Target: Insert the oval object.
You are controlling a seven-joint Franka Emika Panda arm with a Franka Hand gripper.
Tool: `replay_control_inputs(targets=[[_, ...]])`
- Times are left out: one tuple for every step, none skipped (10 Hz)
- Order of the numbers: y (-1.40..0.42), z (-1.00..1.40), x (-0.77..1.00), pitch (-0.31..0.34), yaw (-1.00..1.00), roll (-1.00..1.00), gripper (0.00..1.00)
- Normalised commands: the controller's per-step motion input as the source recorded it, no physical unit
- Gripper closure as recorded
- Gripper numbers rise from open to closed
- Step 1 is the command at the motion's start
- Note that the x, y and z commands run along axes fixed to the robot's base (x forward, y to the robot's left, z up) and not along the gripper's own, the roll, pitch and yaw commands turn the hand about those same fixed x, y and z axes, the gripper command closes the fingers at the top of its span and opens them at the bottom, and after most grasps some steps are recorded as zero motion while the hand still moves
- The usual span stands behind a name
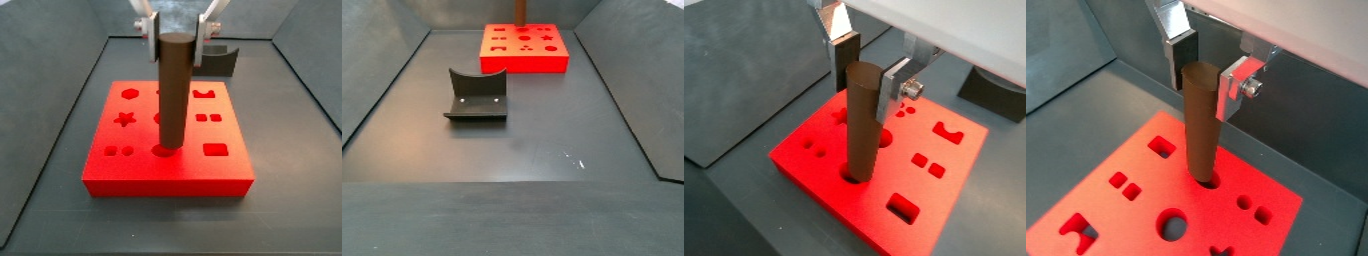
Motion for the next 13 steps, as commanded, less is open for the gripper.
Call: replay_control_inputs(targets=[[-0.16, -0.07, 0.0, -0.004, 0.16, 0.0, 1.0], [-0.15, -0.09, 0.0, -0.007, 0.1, 0.0, 1.0], [0.0, -0.14, 0.0, 0.0, 0.05, 0.0, 1.0], [0.0, -0.19, 0.0, 0.0, 0.0, 0.01, 1.0], [0.01, -0.17, 0.0, 0.0, 0.0, 0.03, 1.0], [0.03, -0.15, 0.0, 0.0, -0.01, 0.04, 1.0], [0.0, -0.09, 0.0, 0.0, 0.0, 0.03, 1.0], [0.03, -0.05, 0.0, 0.0, -0.03, 0.01, 1.0], [0.0, -0.01, 0.0, 0.0, 0.0, 0.02, 1.0], [0.0, 0.0, 0.0, 0.0, 0.0, 0.01, 1.0], [0.04, 0.0, 0.0, 0.0, 0.0, 0.0, 1.0], [0.0, 0.0, 0.0, 0.0, 0.0, 0.02, 1.0], [0.03, 0.0, 0.0, 0.0, 0.0, 0.0, 1.0]])
